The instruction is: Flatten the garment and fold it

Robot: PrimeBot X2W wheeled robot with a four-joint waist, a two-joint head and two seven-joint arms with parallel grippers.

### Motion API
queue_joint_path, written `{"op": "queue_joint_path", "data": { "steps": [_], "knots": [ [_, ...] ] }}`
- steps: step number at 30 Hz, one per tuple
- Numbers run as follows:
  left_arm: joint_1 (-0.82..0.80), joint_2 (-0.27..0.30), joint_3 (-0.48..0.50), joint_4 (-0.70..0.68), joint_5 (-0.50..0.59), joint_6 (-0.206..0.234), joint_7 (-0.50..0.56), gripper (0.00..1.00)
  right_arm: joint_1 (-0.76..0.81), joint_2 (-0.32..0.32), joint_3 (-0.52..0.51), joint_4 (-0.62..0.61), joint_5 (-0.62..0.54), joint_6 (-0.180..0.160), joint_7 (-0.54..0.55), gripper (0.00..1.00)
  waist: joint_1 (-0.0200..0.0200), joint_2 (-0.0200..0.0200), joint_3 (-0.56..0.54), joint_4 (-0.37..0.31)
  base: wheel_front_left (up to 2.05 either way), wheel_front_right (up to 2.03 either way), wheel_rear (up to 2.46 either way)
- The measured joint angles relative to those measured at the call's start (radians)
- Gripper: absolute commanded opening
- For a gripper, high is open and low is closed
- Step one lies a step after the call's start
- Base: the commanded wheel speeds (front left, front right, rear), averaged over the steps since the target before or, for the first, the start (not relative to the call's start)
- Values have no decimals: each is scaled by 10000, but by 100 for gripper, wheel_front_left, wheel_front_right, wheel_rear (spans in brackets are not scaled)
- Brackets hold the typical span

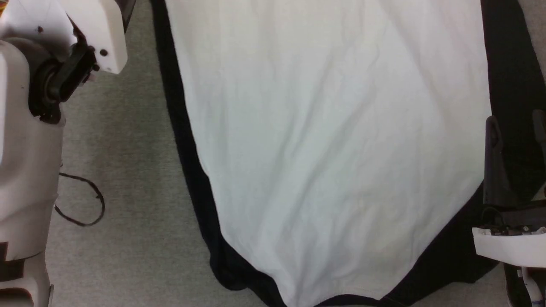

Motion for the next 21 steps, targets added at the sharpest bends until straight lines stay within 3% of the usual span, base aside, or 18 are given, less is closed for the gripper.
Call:
{"op": "queue_joint_path", "data": {
  "steps": [21],
  "knots": [
    [-401,10,-61,763,-77,15,-566,100,-38,-142,-167,-54,13,0,44,100,-2,0,758,-391,0,0,0]
  ]
}}
